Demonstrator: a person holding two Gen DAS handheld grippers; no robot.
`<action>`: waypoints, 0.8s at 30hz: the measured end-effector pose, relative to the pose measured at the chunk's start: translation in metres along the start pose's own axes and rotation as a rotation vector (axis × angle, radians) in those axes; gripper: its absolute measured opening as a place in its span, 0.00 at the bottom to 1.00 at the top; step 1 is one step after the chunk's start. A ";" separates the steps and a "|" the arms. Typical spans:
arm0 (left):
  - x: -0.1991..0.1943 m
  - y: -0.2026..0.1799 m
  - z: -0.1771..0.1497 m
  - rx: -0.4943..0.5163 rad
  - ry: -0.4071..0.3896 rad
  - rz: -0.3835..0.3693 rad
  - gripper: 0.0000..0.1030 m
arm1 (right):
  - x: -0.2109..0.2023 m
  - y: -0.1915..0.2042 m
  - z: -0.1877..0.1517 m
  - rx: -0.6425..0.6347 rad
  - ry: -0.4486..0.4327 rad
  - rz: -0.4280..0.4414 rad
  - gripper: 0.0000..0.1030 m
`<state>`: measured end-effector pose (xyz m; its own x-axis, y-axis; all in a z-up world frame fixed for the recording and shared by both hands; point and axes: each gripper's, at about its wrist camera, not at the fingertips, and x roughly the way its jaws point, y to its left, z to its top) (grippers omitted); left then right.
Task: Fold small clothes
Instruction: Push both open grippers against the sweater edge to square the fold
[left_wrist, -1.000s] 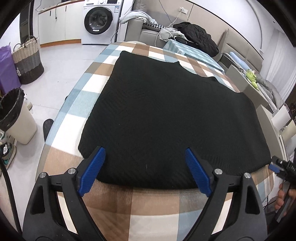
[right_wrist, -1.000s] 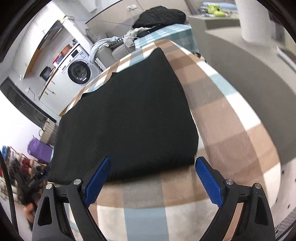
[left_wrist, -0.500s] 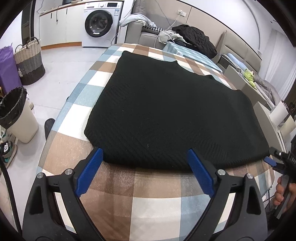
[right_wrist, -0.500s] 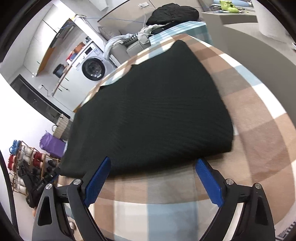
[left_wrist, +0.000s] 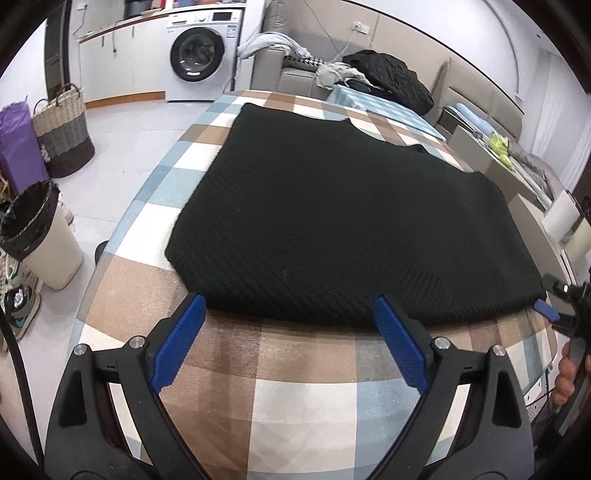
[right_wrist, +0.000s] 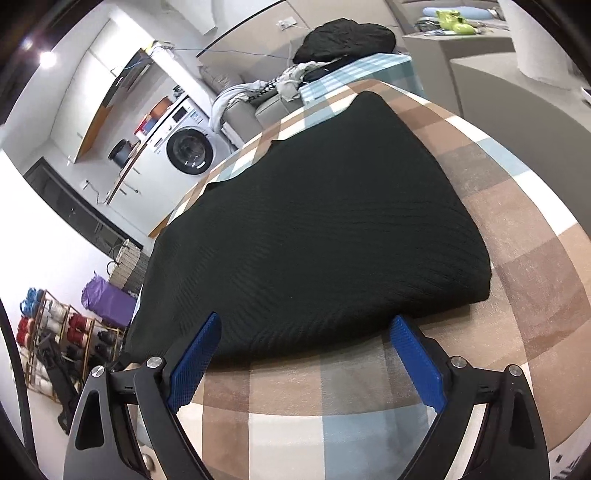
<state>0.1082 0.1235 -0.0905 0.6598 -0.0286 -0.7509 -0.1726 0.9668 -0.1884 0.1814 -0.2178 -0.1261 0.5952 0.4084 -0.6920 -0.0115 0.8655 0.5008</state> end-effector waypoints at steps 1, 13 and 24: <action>0.002 0.000 0.000 -0.010 0.005 -0.003 0.89 | 0.000 -0.001 0.001 0.001 -0.007 -0.009 0.92; 0.020 0.006 0.004 -0.067 0.042 -0.050 0.89 | 0.007 0.001 0.003 -0.025 -0.026 -0.062 0.92; 0.040 0.006 0.012 -0.108 0.063 -0.052 0.89 | 0.012 0.007 0.007 -0.070 -0.037 -0.092 0.89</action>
<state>0.1427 0.1313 -0.1139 0.6236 -0.0974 -0.7757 -0.2190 0.9307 -0.2929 0.1937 -0.2087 -0.1271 0.6254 0.3162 -0.7133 -0.0109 0.9177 0.3972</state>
